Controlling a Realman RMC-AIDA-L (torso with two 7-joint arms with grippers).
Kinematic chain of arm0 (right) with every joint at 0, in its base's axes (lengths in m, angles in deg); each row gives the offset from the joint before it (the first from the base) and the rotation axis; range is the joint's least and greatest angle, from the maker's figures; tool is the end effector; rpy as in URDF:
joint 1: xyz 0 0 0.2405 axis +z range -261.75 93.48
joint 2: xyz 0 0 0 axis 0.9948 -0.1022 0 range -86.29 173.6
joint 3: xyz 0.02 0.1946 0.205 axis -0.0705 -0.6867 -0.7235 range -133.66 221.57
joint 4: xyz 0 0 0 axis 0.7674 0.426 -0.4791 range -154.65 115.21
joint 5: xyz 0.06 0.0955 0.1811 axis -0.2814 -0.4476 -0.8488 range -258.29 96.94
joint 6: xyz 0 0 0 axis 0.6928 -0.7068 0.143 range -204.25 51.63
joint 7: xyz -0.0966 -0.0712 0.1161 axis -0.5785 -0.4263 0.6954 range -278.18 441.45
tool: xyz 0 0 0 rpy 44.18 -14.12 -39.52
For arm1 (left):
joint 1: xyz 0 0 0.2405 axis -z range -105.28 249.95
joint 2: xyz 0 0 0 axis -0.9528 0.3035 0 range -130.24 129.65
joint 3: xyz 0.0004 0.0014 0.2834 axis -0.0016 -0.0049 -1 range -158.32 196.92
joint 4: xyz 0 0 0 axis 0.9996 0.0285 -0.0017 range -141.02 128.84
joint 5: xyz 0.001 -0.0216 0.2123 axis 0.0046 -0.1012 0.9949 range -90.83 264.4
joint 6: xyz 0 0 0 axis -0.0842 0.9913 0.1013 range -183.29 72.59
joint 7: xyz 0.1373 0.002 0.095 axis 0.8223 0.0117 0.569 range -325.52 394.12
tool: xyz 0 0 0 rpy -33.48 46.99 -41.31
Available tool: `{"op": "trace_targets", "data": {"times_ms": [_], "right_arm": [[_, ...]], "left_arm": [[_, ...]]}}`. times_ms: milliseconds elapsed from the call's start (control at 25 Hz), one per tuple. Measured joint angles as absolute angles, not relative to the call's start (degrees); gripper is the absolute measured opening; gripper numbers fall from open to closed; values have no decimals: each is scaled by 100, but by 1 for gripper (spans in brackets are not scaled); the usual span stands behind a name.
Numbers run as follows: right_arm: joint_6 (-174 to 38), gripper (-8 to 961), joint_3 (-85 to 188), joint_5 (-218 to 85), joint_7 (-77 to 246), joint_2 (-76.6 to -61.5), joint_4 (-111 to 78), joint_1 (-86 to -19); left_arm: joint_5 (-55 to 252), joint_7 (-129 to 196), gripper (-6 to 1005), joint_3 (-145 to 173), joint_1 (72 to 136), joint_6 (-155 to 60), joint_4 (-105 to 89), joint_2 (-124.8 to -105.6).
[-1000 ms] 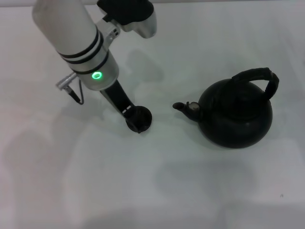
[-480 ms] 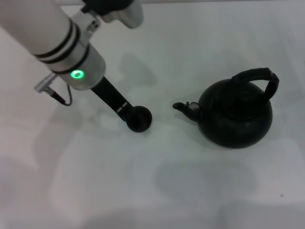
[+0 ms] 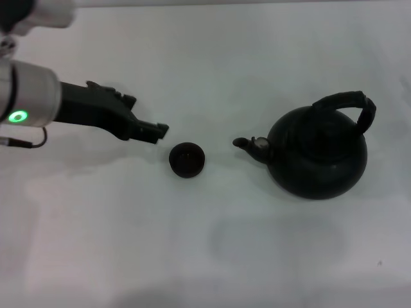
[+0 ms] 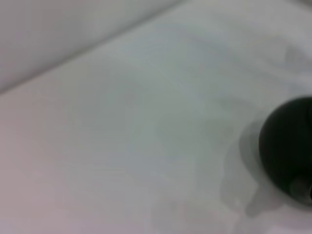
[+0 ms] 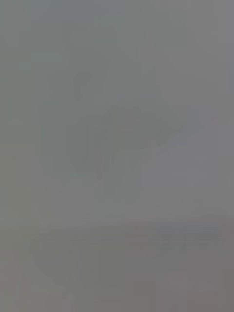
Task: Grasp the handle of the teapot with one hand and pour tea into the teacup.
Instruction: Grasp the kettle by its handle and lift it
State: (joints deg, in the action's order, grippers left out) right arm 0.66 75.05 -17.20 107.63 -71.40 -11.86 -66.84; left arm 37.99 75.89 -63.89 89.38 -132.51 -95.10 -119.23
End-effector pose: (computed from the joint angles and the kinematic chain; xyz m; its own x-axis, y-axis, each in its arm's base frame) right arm 0.4045 0.3140 0.0337 0.7317 0.0470 -0.6800 -0.6593 -0.2050 -0.7234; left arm -0.2112 0.3382 -0.0312 0.8277 0.5532 0.0939 0.5462 -0.7563 -0.3601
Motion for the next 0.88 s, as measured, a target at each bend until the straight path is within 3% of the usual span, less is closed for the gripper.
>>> {"op": "trace_targets", "data": {"times_ms": [440,560,880], "right_arm": [[-1181,867,10214,-713,14614,-7176,3606,-8921],[-1064,867,10239,233,15736,-7195,4490,-9227],[183,867,10189,1458,17290,-7201,5352,-9291]], "left_arm": [[35,11624,876,-4831,7982,-13201,-7574,-11914],[-558,12394,875,-4483,7950,-13432,-6955,-11911],[-1570,14667,876,-3784,7940,-13828,-4895,-11917]]}}
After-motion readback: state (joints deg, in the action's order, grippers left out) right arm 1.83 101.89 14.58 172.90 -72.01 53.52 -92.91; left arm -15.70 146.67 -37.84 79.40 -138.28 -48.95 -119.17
